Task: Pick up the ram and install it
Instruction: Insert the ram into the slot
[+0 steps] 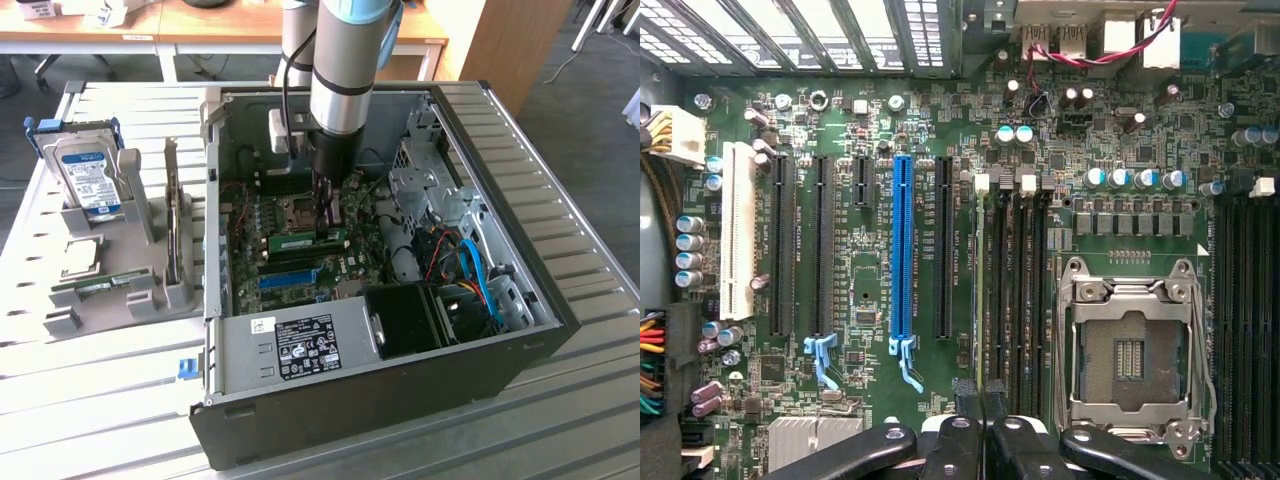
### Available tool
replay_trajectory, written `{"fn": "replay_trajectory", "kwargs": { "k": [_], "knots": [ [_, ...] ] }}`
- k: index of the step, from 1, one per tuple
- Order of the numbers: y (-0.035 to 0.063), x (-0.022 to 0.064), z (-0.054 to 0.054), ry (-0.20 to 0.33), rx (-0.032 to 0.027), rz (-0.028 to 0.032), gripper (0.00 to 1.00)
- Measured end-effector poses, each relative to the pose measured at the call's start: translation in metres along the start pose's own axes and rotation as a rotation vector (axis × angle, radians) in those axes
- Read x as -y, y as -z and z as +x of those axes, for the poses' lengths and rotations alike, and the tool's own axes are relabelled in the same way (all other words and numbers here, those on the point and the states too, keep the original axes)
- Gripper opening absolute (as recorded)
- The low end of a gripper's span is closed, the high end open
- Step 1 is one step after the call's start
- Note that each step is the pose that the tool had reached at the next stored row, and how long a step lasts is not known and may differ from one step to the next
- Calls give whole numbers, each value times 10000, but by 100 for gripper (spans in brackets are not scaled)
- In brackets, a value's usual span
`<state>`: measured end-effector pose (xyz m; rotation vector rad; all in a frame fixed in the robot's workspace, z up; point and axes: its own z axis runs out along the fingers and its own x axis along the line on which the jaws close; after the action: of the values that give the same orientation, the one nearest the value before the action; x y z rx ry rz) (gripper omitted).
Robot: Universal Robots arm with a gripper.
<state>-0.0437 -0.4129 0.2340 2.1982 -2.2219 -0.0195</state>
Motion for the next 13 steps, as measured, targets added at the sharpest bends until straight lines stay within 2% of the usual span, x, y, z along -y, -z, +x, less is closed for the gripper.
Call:
{"fn": "replay_trajectory", "kwargs": {
  "k": [13],
  "knots": [
    [-12, 0, -11, 1, -1, 0, 12]
  ]
}}
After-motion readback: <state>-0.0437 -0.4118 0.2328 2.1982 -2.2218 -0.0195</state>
